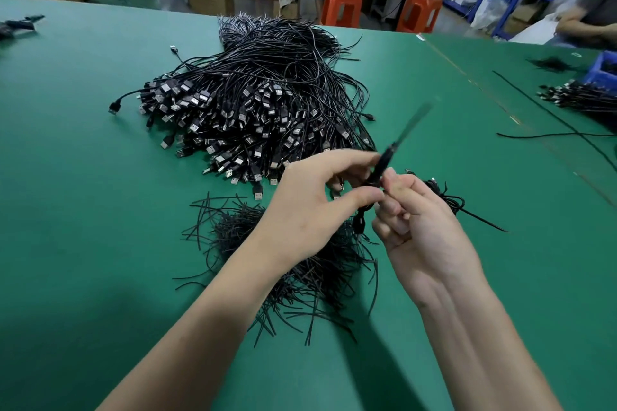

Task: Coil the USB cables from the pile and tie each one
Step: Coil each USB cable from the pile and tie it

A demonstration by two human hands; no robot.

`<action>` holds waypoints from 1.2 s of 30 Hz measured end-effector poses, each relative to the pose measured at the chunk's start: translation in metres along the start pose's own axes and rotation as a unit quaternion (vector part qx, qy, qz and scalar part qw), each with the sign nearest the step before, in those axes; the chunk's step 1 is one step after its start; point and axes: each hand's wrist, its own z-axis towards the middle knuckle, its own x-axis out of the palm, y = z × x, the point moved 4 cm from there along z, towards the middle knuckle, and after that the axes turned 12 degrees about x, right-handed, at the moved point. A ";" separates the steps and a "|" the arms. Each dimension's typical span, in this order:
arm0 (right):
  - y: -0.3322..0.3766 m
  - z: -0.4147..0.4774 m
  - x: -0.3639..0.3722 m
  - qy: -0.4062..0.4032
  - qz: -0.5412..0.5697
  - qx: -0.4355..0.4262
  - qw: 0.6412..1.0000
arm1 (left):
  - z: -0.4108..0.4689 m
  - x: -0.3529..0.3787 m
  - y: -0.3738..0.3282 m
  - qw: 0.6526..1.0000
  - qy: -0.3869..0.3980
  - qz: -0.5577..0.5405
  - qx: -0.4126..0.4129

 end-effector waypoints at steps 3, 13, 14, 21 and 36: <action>-0.003 0.001 -0.005 0.008 -0.004 0.012 1.000 | 0.000 0.001 -0.005 0.996 0.002 0.070 0.056; -0.014 0.004 -0.005 0.057 0.120 0.122 0.984 | -0.004 -0.003 -0.002 0.984 0.031 0.079 0.157; -0.015 0.004 -0.007 0.057 0.117 0.130 0.983 | -0.004 -0.004 -0.002 0.984 0.037 0.079 0.155; -0.005 0.002 -0.019 0.013 -0.119 -0.019 0.993 | -0.007 -0.001 0.002 0.989 0.040 0.073 0.125; 0.055 0.048 -0.064 -0.250 -0.573 -0.185 0.758 | -0.012 -0.069 0.079 0.925 -0.016 0.315 -0.211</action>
